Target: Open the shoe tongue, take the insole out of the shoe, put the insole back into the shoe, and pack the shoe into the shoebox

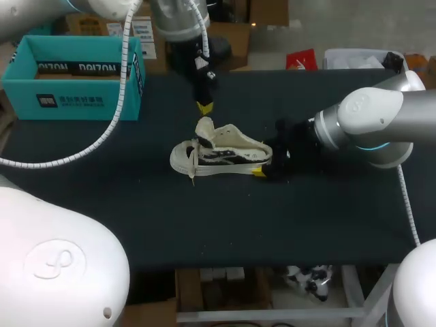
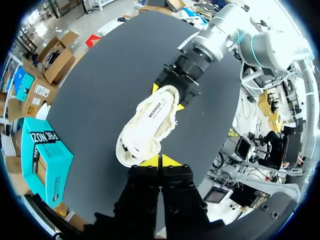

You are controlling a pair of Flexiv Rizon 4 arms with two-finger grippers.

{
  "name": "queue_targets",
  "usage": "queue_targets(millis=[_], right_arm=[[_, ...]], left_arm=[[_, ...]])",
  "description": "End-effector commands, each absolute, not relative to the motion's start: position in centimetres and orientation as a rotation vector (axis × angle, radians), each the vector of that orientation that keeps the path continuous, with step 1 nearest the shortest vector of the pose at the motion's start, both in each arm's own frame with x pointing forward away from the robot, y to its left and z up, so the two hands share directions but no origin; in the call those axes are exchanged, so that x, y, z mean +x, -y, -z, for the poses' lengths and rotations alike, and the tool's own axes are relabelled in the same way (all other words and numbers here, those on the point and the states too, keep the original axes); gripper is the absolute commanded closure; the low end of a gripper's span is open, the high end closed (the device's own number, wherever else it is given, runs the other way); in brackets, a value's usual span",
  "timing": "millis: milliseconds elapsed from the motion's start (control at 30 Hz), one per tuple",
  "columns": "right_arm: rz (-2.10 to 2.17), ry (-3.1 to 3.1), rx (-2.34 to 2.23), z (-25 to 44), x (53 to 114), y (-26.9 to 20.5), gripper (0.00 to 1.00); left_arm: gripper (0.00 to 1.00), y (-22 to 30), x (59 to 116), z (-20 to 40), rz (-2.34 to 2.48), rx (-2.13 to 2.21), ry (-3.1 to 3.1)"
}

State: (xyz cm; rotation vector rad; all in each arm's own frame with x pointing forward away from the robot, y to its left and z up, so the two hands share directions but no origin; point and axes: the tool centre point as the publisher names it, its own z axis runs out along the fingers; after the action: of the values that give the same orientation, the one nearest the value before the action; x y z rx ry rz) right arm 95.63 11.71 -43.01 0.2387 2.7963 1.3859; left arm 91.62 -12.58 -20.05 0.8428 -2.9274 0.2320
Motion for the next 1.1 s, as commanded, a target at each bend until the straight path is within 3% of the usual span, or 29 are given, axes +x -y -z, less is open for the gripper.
queue_targets(millis=[33,1100], right_arm=[[-1.388,-2.796,0.239,43.5,95.7,-11.8,1.00],[-1.388,-2.796,0.239,43.5,95.7,-11.8,1.00]], left_arm=[[1.00,12.9,92.5,20.0,-0.066,0.358,2.941],[1.00,17.5,94.2,34.4,-0.240,-0.148,2.971]])
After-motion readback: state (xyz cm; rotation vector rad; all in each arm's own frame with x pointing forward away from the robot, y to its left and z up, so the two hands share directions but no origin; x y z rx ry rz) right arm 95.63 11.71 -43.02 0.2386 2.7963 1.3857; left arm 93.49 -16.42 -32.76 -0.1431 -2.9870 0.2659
